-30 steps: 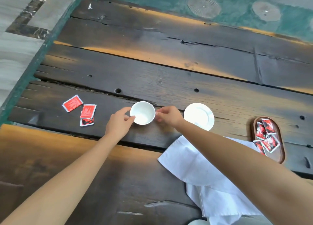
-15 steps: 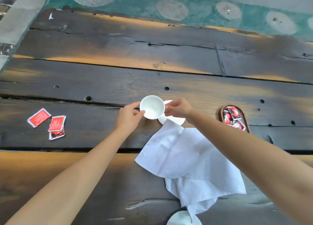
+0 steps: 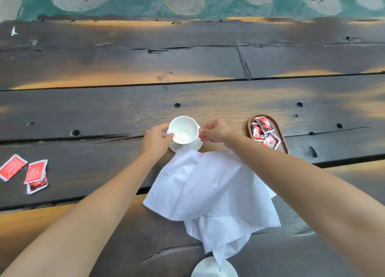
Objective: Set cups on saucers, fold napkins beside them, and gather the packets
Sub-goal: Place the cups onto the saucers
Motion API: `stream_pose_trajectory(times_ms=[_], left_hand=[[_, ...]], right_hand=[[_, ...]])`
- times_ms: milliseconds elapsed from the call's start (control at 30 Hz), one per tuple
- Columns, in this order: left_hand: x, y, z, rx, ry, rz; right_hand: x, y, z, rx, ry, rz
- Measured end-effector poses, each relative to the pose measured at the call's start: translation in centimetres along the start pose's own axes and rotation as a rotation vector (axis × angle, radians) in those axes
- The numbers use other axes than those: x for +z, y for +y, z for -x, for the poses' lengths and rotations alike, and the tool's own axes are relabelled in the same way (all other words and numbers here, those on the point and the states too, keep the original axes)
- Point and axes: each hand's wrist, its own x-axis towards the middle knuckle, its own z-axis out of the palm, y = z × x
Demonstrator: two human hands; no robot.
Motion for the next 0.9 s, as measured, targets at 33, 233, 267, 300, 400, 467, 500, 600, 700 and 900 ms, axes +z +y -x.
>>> stream_pose_trajectory(times_ms=[33, 233, 267, 300, 400, 467, 500, 600, 700, 900], left_hand=[[0.1, 0.0, -0.1, -0.001, 0.002, -0.009], [0.4, 0.0, -0.6, -0.017, 0.004, -0.004], [0.4, 0.0, -0.6, -0.021, 0.001, 0.002], [0.4, -0.1, -0.7, -0.023, -0.001, 0.006], [0.5, -0.2, -0.7, -0.030, 0.009, 0.067], [0.6, -0.5, -0.3, -0.051, 0.036, 0.149], [0.6, -0.6, 0.0, -0.063, 0.046, 0.181], [0.4, -1.6, 1.4, -0.083, 0.034, 0.196], [0.4, -2.8, 3.8, -0.072, 0.018, 0.094], [1.7, -4.0, 11.3, 0.207, -0.114, -0.004]], right_hand=[[0.0, 0.1, -0.1, 0.003, -0.003, -0.007], [0.1, 0.5, -0.6, 0.038, -0.019, -0.027], [0.1, 0.6, -0.6, 0.041, -0.019, -0.028], [0.0, 0.6, -0.6, 0.043, -0.022, -0.026], [-0.1, 0.4, -0.4, 0.046, -0.050, 0.003], [-0.4, 0.2, -0.2, 0.050, -0.074, 0.043], [-0.7, 0.1, -0.1, 0.049, -0.077, 0.060], [-1.8, 0.1, 0.9, 0.029, -0.058, 0.125], [-2.6, 0.2, 2.3, -0.036, -0.089, 0.244], [-2.9, -0.5, 6.0, -0.242, -0.067, 0.446]])
